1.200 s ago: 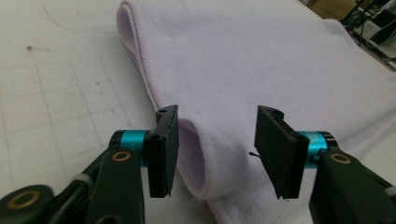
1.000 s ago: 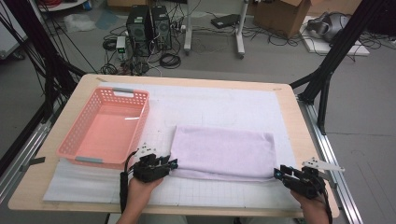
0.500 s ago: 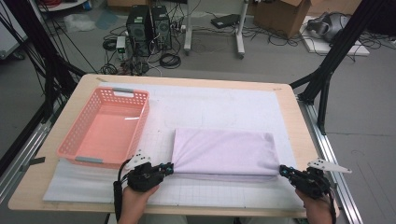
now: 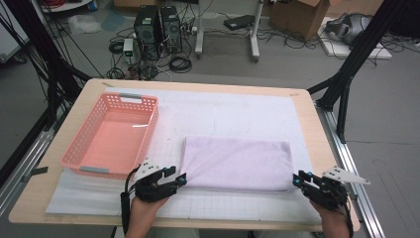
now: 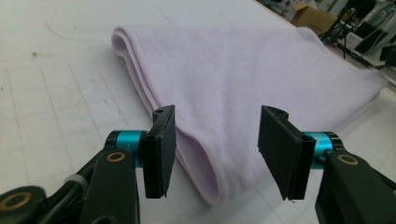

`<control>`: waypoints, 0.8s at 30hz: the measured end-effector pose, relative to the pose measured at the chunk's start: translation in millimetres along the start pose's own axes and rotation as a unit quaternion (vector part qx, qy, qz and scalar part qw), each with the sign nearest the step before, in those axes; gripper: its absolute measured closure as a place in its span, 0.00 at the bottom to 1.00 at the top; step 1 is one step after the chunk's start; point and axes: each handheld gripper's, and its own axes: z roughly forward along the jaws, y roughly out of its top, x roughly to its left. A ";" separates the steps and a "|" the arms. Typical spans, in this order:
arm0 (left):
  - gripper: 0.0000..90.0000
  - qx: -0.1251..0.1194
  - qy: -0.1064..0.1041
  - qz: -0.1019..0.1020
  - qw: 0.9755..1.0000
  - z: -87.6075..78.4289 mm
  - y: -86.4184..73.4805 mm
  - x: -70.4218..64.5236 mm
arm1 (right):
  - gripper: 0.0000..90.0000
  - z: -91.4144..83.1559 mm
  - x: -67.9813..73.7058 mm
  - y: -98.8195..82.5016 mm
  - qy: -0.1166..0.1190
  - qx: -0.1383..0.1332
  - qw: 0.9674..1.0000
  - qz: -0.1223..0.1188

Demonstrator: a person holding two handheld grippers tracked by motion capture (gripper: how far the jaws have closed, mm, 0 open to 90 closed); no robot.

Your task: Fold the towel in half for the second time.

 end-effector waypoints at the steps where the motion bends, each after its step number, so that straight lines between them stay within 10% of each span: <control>1: 0.53 0.000 -0.002 -0.002 1.000 3.3 3.4 2.1 | 0.78 6.9 1.2 0.3 0.002 0.004 1.000 -0.003; 6: 0.57 0.013 0.006 -0.005 1.000 31.5 21.1 15.5 | 0.83 28.8 1.6 -11.1 -0.013 0.069 0.997 -0.035; 9: 0.77 0.019 0.022 0.027 0.999 48.4 30.2 19.8 | 0.87 19.9 -1.7 -12.6 -0.028 0.077 0.996 -0.028; 13: 0.78 0.028 0.036 0.036 0.998 71.4 34.6 25.2 | 0.87 11.0 -3.1 -16.6 -0.037 0.083 0.995 -0.031; 17: 0.78 0.074 0.094 0.050 0.992 86.9 38.7 28.1 | 0.86 9.1 -5.8 -18.5 -0.029 0.079 0.996 -0.028; 19: 0.74 0.092 0.136 0.072 0.984 89.6 39.7 30.1 | 0.86 9.9 -5.8 -18.4 -0.029 0.078 0.996 -0.029; 22: 0.72 0.093 0.129 0.029 0.987 87.2 40.6 33.3 | 0.81 8.3 -7.7 -19.1 -0.022 0.070 0.997 -0.015; 24: 0.73 0.091 0.130 0.043 0.986 85.9 40.6 30.7 | 0.73 5.4 -9.2 -18.5 -0.020 0.060 0.998 -0.001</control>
